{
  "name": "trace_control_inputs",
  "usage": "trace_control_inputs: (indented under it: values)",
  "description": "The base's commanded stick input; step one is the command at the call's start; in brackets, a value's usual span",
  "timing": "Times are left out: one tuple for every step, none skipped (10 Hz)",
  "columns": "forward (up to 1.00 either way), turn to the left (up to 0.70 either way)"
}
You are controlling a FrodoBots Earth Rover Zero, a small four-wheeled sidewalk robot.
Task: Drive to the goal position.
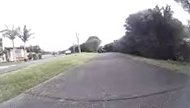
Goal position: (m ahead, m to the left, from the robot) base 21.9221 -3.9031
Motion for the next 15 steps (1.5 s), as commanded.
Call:
trace_control_inputs:
  values:
    - [-0.11, 0.0]
    - [0.08, 0.0]
    - [0.37, 0.0]
    - [0.7, 0.0]
    - [0.7, 0.0]
    - [0.7, 0.0]
    - [0.7, 0.0]
    - [0.7, 0.0]
    - [0.7, 0.0]
    - [0.7, 0.0]
    - [0.7, 0.0]
    - [0.7, 0.0]
    - [0.7, 0.0]
    - [0.7, 0.0]
    - [0.7, 0.0]
